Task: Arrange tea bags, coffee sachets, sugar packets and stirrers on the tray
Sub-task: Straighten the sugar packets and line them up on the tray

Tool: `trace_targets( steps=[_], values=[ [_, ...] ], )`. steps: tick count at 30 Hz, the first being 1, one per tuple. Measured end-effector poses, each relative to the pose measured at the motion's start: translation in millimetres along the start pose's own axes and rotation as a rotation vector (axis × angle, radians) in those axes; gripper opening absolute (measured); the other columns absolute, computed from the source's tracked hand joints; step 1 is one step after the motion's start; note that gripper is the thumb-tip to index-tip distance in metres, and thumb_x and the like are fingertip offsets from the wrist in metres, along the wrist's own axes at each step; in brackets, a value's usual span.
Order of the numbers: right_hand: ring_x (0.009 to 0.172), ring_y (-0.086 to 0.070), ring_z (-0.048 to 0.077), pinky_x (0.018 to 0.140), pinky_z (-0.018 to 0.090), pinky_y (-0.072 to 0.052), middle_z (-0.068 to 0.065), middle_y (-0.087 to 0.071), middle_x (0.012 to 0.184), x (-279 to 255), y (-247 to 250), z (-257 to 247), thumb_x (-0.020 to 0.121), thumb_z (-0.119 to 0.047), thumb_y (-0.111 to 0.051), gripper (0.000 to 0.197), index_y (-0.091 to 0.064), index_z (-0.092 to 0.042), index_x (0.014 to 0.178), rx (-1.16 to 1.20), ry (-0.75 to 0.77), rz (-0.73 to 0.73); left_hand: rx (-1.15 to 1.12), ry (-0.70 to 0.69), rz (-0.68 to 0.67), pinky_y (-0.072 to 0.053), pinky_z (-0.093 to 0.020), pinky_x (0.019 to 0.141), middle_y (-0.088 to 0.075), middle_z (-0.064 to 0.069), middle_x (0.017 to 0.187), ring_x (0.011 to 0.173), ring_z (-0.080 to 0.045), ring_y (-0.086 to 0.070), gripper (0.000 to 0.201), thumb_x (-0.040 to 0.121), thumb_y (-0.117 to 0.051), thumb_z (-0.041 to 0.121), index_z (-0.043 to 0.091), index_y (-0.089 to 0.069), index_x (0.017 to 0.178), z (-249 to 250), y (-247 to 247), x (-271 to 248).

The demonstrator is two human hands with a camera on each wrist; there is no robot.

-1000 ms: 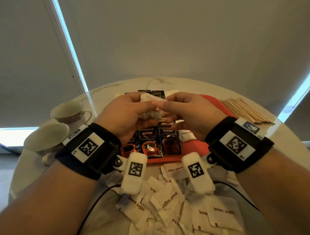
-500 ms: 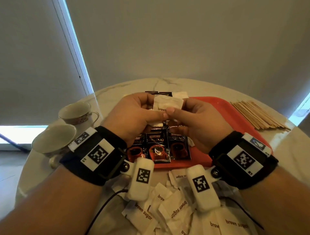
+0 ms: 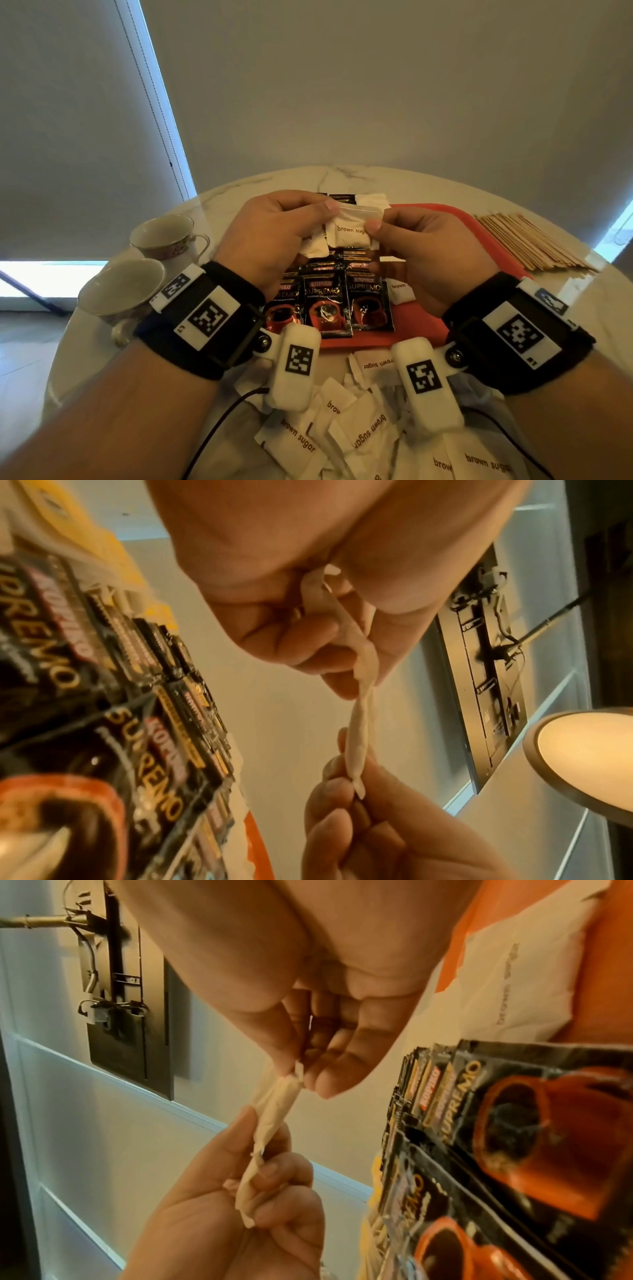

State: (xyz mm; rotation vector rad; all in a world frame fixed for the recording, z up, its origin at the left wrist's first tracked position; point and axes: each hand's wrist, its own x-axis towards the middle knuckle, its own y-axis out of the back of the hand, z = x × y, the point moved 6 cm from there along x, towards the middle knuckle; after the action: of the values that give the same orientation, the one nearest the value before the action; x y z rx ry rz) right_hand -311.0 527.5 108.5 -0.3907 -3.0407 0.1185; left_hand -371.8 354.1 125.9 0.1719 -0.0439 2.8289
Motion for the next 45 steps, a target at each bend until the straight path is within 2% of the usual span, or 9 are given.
trace_targets(
  steps=[4,10,15,20,27,33,36,40,45],
  values=[
    [0.068,-0.065,0.014,0.056,0.026,-0.053,0.007,-0.075,0.085,1,22,-2,0.093,-0.013,-0.071,0.012,-0.073,-0.004,0.101,-0.104,-0.027,0.119,0.015,0.037,-0.018,-0.042,-0.023,0.045,-0.075,0.001,0.088,0.065,-0.013,-0.061,0.017,0.096,-0.072,0.023,0.018,-0.076,0.08,-4,-3,0],
    [0.058,-0.06,0.013,0.057,0.03,-0.052,0.003,-0.07,0.069,-16,69,10,0.094,-0.009,-0.07,0.005,-0.072,-0.009,0.09,-0.285,-0.288,0.245,-0.089,0.093,-0.008,-0.045,-0.026,0.048,-0.065,-0.009,0.102,0.093,-0.029,-0.054,0.027,0.085,-0.051,-0.011,0.014,-0.061,0.086,-6,3,5],
    [0.061,-0.056,0.02,0.053,0.029,-0.046,0.015,-0.066,0.079,-25,78,14,0.092,0.0,-0.067,0.006,-0.071,0.002,0.097,-0.444,-0.405,0.215,-0.064,0.089,-0.013,-0.049,-0.025,0.049,-0.065,-0.005,0.1,0.096,-0.028,-0.061,0.035,0.084,-0.05,-0.019,0.013,-0.06,0.093,-8,2,5],
    [0.063,-0.059,0.025,0.072,0.039,-0.051,0.012,-0.065,0.068,-24,81,25,0.088,-0.001,-0.071,0.01,-0.07,-0.006,0.08,-0.492,-0.442,0.214,-0.103,0.115,-0.023,-0.054,-0.024,0.053,-0.063,-0.008,0.109,0.102,-0.031,-0.064,0.038,0.088,-0.056,-0.018,0.016,-0.062,0.101,-10,3,6],
    [0.067,-0.064,0.029,0.09,0.052,-0.056,0.014,-0.069,0.069,-26,79,24,0.085,0.0,-0.076,0.008,-0.069,-0.004,0.086,-0.499,-0.432,0.19,-0.148,0.122,-0.029,-0.058,-0.025,0.057,-0.056,-0.013,0.118,0.108,-0.036,-0.064,0.04,0.088,-0.057,-0.021,0.015,-0.063,0.104,-9,2,7],
    [0.055,-0.059,0.019,0.056,0.033,-0.051,0.006,-0.066,0.065,-32,81,12,0.086,-0.015,-0.079,0.017,-0.07,-0.006,0.097,-0.515,-0.307,0.272,-0.169,0.122,-0.033,-0.061,-0.027,0.064,-0.055,-0.014,0.125,0.108,-0.034,-0.065,0.039,0.088,-0.06,-0.02,0.014,-0.064,0.106,-10,2,8],
    [0.061,-0.068,0.023,0.06,0.035,-0.057,0.013,-0.074,0.076,-35,67,8,0.091,-0.017,-0.074,0.019,-0.071,0.002,0.097,-0.428,-0.316,0.189,-0.18,0.122,-0.042,-0.062,-0.029,0.069,-0.057,-0.018,0.129,0.11,-0.035,-0.067,0.036,0.088,-0.064,-0.018,0.013,-0.065,0.107,-11,2,8],
    [0.083,-0.076,0.034,0.077,0.042,-0.062,0.018,-0.077,0.085,-36,48,15,0.094,-0.022,-0.071,0.025,-0.072,0.003,0.096,-0.43,-0.423,0.059,-0.188,0.141,-0.048,-0.062,-0.028,0.071,-0.066,-0.019,0.124,0.107,-0.036,-0.073,0.028,0.088,-0.07,-0.011,0.012,-0.069,0.105,-12,1,7],
    [0.065,-0.066,0.021,0.063,0.032,-0.054,0.013,-0.071,0.079,-28,34,7,0.093,-0.021,-0.071,0.025,-0.071,0.003,0.1,-0.31,-0.303,0.02,-0.133,0.12,-0.08,-0.058,-0.023,0.061,-0.077,-0.009,0.096,0.085,-0.021,-0.076,0.011,0.091,-0.072,0.001,0.012,-0.072,0.094,-8,0,2]
  ],
)
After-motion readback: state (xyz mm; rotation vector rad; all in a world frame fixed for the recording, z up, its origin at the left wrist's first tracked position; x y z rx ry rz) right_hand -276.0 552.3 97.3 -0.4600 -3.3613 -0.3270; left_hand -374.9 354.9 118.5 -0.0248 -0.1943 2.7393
